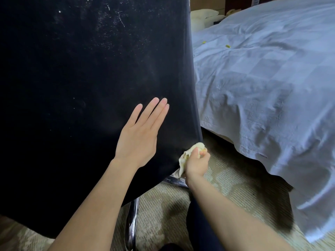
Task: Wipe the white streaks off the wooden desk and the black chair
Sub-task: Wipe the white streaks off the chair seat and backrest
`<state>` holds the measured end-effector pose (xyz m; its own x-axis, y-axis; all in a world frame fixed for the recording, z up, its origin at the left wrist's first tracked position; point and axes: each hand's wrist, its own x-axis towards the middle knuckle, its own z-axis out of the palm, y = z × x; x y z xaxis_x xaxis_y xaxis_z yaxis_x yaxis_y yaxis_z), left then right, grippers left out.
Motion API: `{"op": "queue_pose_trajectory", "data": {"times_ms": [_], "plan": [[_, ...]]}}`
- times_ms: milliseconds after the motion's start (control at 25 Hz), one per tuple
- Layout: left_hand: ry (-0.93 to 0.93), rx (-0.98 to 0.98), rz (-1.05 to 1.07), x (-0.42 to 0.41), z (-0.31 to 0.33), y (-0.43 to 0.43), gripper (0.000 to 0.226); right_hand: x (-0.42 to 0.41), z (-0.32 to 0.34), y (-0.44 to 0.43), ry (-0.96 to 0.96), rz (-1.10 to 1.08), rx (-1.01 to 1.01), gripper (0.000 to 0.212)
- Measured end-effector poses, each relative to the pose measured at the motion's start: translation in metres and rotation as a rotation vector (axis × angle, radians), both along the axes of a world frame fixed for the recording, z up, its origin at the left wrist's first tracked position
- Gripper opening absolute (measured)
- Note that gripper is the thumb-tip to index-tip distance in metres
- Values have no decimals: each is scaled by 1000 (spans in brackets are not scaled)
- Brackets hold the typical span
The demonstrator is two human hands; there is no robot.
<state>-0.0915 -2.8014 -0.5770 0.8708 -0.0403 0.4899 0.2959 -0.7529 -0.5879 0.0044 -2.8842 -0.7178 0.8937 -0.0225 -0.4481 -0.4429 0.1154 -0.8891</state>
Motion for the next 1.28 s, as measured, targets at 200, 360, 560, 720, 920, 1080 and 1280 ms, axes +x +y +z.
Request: {"op": "queue_pose_trajectory", "data": {"times_ms": [200, 360, 560, 720, 920, 1080, 1280], "plan": [[-7, 0, 0, 1, 0, -1, 72, 28, 57, -8, 42, -30, 27, 27], [-32, 2, -25, 1, -2, 1, 65, 56, 139, 1, -201, 11, 69, 26], [-40, -4, -44, 2, -2, 2, 65, 80, 233, 3, -549, 60, 154, 17], [-45, -20, -43, 2, -3, 2, 70, 70, 228, 0, -690, 27, 178, 13], [-45, -9, -30, 1, -4, 3, 73, 64, 140, 0, -573, 15, 1, 27], [-34, 7, -20, 1, -4, 3, 75, 58, 62, -16, -336, 127, -137, 24], [-5, 60, 21, 2, -1, 3, 80, 41, 17, -14, -96, 141, -175, 23]]}}
